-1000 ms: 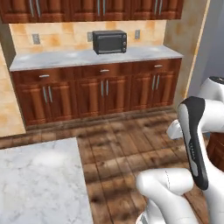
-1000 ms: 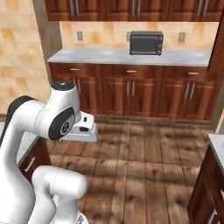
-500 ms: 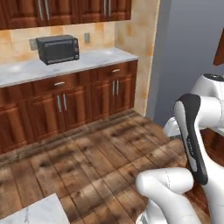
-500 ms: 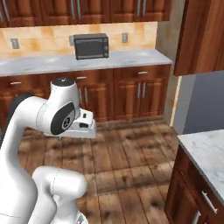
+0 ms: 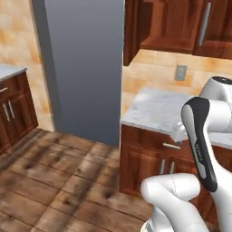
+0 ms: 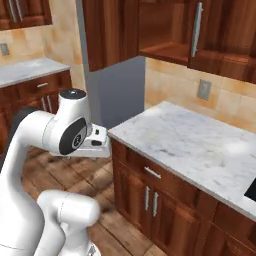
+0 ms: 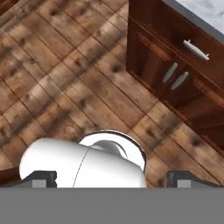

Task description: Open the cabinet. Pick the sponge and place it next to the sink. Then close the cabinet.

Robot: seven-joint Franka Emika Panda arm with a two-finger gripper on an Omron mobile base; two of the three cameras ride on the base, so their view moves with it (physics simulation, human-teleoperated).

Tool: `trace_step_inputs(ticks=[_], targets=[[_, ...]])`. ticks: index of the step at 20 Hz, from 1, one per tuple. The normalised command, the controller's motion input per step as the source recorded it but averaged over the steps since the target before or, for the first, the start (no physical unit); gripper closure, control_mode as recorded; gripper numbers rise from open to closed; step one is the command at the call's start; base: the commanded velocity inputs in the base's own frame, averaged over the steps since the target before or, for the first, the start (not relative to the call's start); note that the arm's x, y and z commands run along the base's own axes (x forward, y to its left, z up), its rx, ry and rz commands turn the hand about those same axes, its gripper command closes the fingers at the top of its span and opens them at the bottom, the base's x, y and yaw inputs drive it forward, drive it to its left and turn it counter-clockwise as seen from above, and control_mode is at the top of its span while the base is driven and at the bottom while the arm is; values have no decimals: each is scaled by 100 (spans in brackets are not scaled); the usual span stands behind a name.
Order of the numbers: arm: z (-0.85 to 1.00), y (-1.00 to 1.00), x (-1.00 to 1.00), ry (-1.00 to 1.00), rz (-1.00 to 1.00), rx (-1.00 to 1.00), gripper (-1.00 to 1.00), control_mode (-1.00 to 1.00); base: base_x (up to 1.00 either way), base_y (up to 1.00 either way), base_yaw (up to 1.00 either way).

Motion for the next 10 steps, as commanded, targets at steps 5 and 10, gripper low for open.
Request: trace_step_inputs(ticks=[5,10], targets=[[0,0,0,0,0,0,-100,100,73,0,-70],[0,0,0,0,0,0,-100,100,100,0,-16]])
